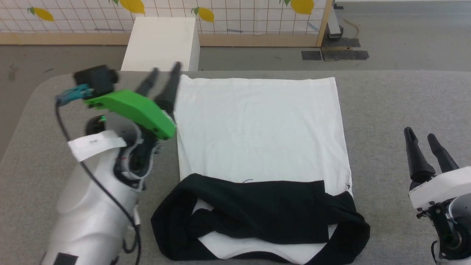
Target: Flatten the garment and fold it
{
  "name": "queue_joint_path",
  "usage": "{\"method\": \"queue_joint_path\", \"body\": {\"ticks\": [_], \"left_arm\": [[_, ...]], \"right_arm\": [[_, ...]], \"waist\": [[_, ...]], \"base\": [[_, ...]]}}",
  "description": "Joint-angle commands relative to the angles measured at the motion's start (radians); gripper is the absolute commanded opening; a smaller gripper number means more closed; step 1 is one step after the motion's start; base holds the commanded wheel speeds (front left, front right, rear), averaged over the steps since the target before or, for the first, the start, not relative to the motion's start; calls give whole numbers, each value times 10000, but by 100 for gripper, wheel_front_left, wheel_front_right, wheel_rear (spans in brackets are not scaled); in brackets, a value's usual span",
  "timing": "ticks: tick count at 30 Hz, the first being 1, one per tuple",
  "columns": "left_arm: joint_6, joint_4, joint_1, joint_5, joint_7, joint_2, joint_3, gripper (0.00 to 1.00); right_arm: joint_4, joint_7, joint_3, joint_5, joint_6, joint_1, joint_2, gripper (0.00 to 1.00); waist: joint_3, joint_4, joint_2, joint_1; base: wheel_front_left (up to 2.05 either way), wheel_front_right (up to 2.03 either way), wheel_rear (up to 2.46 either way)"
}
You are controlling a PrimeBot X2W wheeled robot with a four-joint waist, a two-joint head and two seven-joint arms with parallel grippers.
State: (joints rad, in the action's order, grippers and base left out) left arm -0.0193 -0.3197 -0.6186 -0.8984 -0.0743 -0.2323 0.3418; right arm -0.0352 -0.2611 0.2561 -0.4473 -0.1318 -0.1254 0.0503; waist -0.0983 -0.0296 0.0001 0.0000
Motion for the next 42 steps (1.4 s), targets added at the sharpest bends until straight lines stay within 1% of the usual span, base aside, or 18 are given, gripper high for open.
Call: {"method": "queue_joint_path", "body": {"ticks": [1,6,7,10,13,19,24,28,32,36,38,42], "left_arm": [[-102,-105,193,367,498,-318,-135,100],[-300,-74,610,1505,2465,-1099,-496,100],[-314,8,659,1706,2742,-1214,-538,100],[-341,311,859,2129,3140,-1360,-645,100],[-361,647,1051,2340,3285,-1335,-851,100],[-437,1332,1148,2730,3350,-1290,-1312,100],[-403,2007,1000,3035,3357,-1091,-1638,100],[-307,2381,903,3257,3358,-963,-1832,100],[-257,2680,895,3448,3359,-885,-1948,100],[-201,2939,882,3568,3359,-790,-1985,100],[-179,3012,873,3562,3360,-727,-2020,100],[-136,3099,860,3576,3360,-672,-2097,100]], "right_arm": [[-53,-88,-12,105,11,-233,-1,100],[-94,-544,23,429,11,-765,-1,100],[-99,-656,21,461,11,-933,-1,100],[-147,-1015,137,632,11,-1666,-1,100],[-76,-1624,298,1002,11,-2681,17,100],[734,-3408,213,1684,11,-5218,521,100],[1913,-4908,264,2355,11,-7605,1061,100],[2924,-6185,-103,2885,11,-8838,1395,100],[3688,-7546,-233,3316,11,-9659,1592,100],[4003,-8545,-384,3684,11,-10174,1730,100],[4052,-8762,-646,3766,11,-10302,1810,100],[4198,-8815,-1219,3646,11,-10427,1949,100]], "waist": [[-252,19,-1,0],[-928,8,-1,0],[-1098,12,-1,0],[-1703,-81,-1,0],[-2335,-217,-1,0],[-3501,-459,-1,0],[-4450,-746,-1,0],[-4991,-873,-1,0],[-5393,-990,-1,0],[-5714,-1120,-1,0],[-5821,-1180,-1,0],[-6060,-1241,-1,0]], "base": [[0,0,0],[0,0,0],[0,0,0],[0,0,0],[0,0,0],[0,0,0],[0,0,0],[0,0,0],[0,0,0],[0,0,0],[0,0,0],[0,0,0]]}}
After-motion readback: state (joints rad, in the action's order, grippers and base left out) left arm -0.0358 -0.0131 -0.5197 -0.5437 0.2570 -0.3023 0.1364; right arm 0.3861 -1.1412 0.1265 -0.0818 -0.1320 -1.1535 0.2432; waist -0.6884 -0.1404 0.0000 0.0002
